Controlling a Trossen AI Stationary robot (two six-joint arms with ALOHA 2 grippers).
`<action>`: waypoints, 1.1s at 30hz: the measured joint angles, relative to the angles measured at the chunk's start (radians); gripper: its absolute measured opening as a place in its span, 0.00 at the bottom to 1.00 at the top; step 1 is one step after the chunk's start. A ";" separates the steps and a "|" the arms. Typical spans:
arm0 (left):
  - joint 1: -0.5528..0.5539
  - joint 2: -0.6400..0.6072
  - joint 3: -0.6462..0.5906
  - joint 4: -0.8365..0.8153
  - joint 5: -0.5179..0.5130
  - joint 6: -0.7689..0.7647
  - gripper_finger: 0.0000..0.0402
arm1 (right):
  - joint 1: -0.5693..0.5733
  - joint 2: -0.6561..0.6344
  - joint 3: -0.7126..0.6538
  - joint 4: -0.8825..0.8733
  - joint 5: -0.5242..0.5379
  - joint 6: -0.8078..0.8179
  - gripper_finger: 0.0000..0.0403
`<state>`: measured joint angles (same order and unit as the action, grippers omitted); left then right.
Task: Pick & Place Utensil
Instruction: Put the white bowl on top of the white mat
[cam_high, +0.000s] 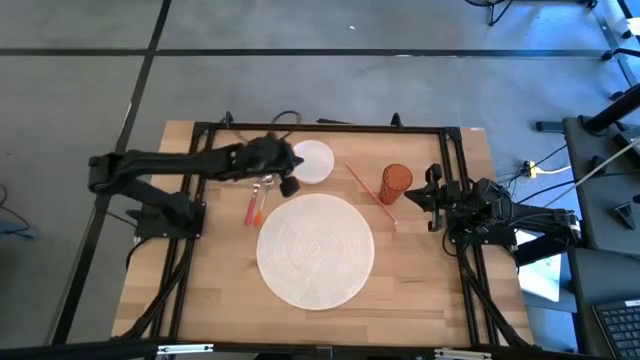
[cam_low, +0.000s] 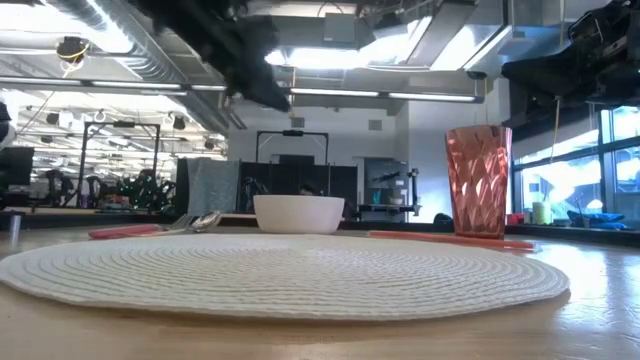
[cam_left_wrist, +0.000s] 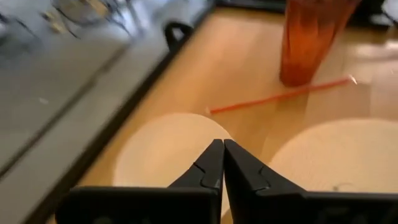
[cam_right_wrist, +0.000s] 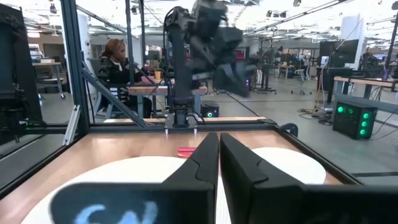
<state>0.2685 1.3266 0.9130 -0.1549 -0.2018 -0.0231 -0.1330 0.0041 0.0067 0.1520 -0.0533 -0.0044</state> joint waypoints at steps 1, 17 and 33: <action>0.015 0.033 0.022 -0.018 0.032 0.000 0.02 | 0.000 0.000 0.000 0.001 -0.001 0.000 0.04; 0.028 0.411 0.318 -0.374 0.197 0.169 0.39 | 0.000 0.000 0.000 -0.029 0.000 -0.004 0.04; 0.079 0.499 0.406 -0.532 0.223 0.209 0.52 | 0.000 0.000 0.000 -0.083 -0.002 0.004 0.04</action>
<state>0.3478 1.8254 1.3187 -0.6868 0.0210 0.1862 -0.1333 0.0040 0.0067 0.0690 -0.0555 -0.0002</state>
